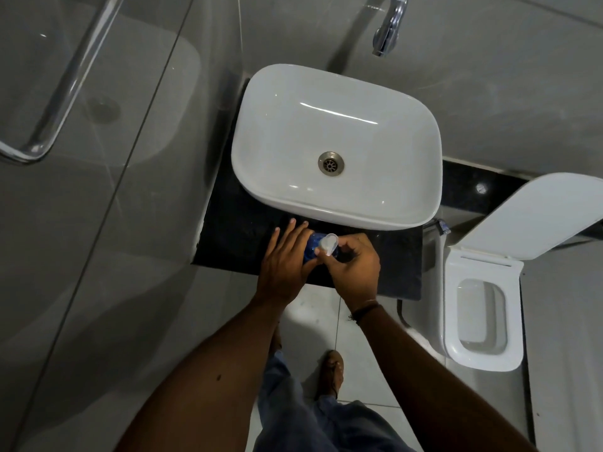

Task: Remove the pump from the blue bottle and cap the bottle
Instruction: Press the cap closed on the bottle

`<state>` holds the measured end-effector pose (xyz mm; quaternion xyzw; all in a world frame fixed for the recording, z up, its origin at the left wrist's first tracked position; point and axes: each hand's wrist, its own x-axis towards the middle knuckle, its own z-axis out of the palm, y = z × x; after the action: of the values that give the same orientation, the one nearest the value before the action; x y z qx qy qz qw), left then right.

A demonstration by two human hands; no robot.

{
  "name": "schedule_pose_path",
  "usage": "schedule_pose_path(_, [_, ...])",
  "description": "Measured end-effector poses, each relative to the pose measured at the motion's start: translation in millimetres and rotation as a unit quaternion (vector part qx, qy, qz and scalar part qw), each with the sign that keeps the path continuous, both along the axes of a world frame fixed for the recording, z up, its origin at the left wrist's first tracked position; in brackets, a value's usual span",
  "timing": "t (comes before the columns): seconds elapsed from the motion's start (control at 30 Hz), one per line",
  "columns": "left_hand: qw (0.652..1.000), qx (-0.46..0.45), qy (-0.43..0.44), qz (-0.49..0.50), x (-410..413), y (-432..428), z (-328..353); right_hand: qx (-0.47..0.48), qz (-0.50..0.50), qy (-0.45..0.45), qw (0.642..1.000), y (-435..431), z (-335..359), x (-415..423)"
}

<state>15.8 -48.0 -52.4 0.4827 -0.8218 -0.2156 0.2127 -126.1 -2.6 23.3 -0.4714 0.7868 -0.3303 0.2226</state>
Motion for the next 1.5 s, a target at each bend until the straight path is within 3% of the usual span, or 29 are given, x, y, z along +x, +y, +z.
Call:
schedule_pose_path(0.1, [1.000, 0.006, -0.014, -0.006, 2, 1, 1, 0.034, -0.024, 0.002, 0.999, -1, 5, 3])
schedule_pose_path(0.23, [1.000, 0.005, -0.012, -0.002, 1, 4, 5, 0.158, -0.052, 0.001, 0.986, -14, 18, -4])
schedule_pose_path(0.43, [0.999, 0.025, -0.024, 0.000, 0, 4, 7, 0.196, -0.118, -0.021, 0.973, -22, 26, 14])
schedule_pose_path(0.67, [1.000, 0.013, 0.001, 0.022, -1, 6, 7, 0.160, -0.059, -0.017, 0.985, -11, 38, 8])
schedule_pose_path(0.87, [0.999, 0.038, -0.014, 0.009, 0, 5, 8, 0.069, -0.028, 0.015, 0.997, 0, 47, 13])
schedule_pose_path(1.5, [0.999, 0.045, -0.001, -0.005, 1, 4, 12, 0.043, 0.055, 0.030, 0.997, 5, 47, -2])
